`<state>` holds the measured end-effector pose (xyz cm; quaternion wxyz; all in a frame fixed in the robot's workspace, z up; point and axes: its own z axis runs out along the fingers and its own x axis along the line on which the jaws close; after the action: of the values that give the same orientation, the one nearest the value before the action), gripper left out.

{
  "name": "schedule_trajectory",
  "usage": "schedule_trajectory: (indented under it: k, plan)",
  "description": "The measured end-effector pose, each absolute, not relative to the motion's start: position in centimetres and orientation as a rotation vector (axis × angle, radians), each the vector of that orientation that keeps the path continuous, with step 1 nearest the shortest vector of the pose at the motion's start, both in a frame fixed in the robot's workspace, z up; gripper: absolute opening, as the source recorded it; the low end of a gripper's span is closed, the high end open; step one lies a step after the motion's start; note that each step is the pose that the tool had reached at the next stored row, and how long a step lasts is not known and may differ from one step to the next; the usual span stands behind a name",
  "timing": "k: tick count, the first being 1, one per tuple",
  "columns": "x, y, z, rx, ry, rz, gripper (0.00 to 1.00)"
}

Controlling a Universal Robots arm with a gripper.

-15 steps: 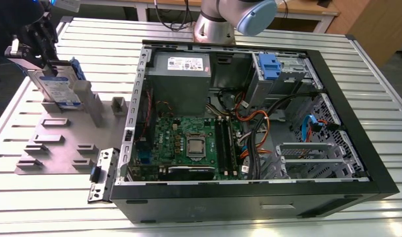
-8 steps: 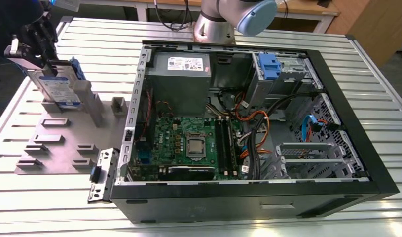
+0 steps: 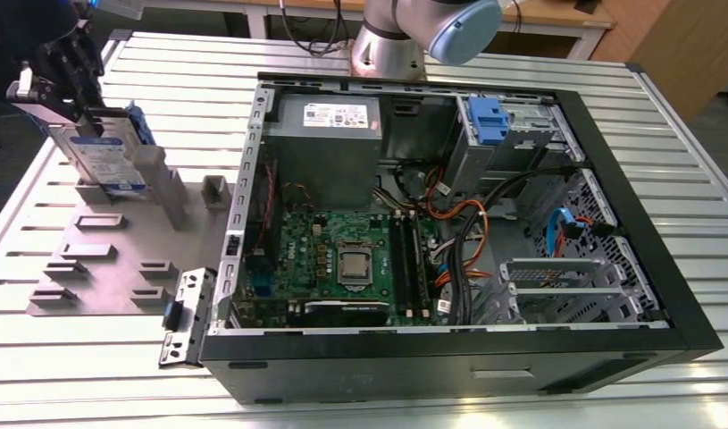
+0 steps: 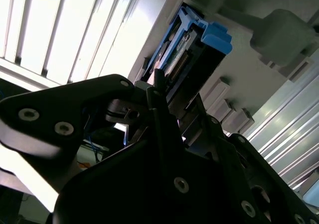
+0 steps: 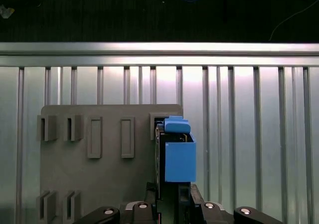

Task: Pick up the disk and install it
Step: 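Pick up the disk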

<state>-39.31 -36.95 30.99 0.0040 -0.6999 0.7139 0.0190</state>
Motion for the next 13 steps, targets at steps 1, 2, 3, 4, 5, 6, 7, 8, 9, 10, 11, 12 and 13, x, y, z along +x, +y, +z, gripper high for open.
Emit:
schedule_trajectory:
  k: [1, 2, 3, 4, 5, 6, 7, 8, 9, 10, 11, 12, 13]
  plan:
    - [-39.31, -36.95, 31.05, -2.193, 2.237, 0.060, 0.35]
    - [-39.31, -36.95, 31.09, -2.193, 2.237, 0.060, 0.35]
    - [-39.31, -36.95, 31.13, -2.193, 2.237, 0.059, 0.35]
    - [-39.31, -36.95, 31.16, -2.193, 2.237, 0.060, 0.35]
    - [-39.31, -36.95, 31.19, -2.193, 2.237, 0.059, 0.35]
    - [-39.31, -36.95, 31.23, -2.193, 2.237, 0.060, 0.35]
    - [-39.31, -36.95, 31.27, -2.193, 2.237, 0.060, 0.35]
    - [-39.31, -36.95, 31.28, -2.193, 2.237, 0.059, 0.35]
    - [-39.31, -36.95, 31.28, -2.193, 2.237, 0.059, 0.35]
    - [-39.31, -36.95, 31.29, -2.193, 2.237, 0.060, 0.35]
    - [-39.31, -36.95, 31.29, -2.193, 2.237, 0.060, 0.35]
    - [-39.31, -36.95, 31.30, -2.193, 2.237, 0.060, 0.35]
    - [-39.31, -36.95, 31.30, -2.193, 2.237, 0.059, 0.35]
